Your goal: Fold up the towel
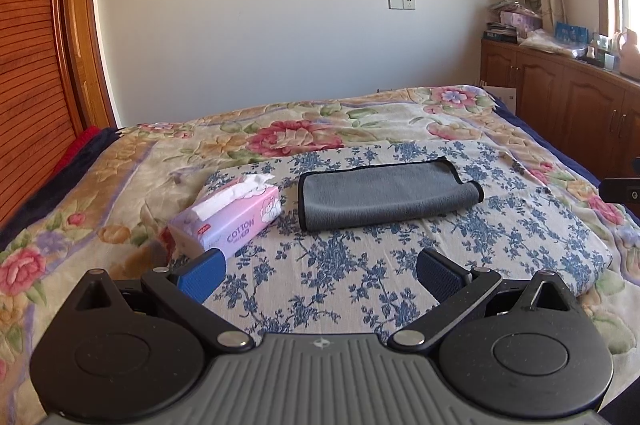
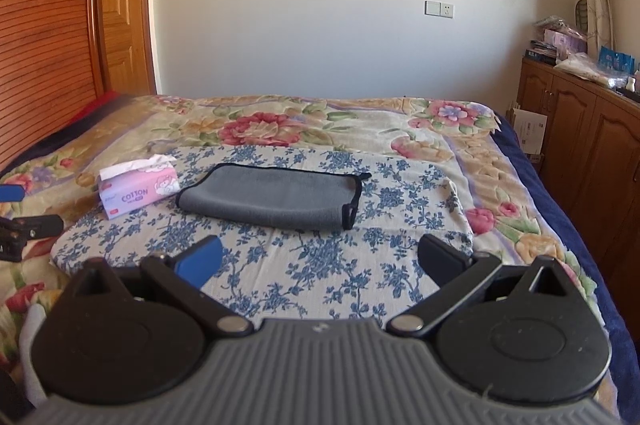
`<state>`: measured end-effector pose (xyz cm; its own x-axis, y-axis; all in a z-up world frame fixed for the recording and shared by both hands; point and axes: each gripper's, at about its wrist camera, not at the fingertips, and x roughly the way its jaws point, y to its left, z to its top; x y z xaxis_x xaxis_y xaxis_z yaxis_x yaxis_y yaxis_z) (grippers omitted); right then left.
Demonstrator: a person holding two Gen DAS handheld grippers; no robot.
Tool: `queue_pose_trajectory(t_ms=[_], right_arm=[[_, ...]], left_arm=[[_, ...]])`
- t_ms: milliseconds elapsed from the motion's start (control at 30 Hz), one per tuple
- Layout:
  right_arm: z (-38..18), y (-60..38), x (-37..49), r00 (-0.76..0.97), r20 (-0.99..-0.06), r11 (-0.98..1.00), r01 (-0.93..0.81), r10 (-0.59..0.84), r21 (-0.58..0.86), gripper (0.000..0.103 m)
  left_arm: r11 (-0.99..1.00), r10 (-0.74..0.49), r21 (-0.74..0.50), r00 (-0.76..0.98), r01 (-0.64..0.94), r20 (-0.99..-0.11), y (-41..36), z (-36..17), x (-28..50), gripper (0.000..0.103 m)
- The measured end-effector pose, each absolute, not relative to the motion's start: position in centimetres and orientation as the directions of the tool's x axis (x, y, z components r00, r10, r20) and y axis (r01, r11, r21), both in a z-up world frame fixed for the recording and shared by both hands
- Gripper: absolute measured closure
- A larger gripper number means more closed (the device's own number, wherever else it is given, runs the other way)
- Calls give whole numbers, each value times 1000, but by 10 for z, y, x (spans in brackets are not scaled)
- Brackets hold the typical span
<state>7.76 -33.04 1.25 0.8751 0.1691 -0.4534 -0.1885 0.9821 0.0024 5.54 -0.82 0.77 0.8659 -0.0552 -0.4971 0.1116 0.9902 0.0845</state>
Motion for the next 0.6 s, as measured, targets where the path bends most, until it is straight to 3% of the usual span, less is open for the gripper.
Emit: queue_pose_trajectory(t_ms=[600], right_arm=[[2, -327, 51, 885, -433, 984, -169, 173, 49, 0]], left_arm=[[993, -28, 90, 883, 79, -468, 1, -11, 26, 0]])
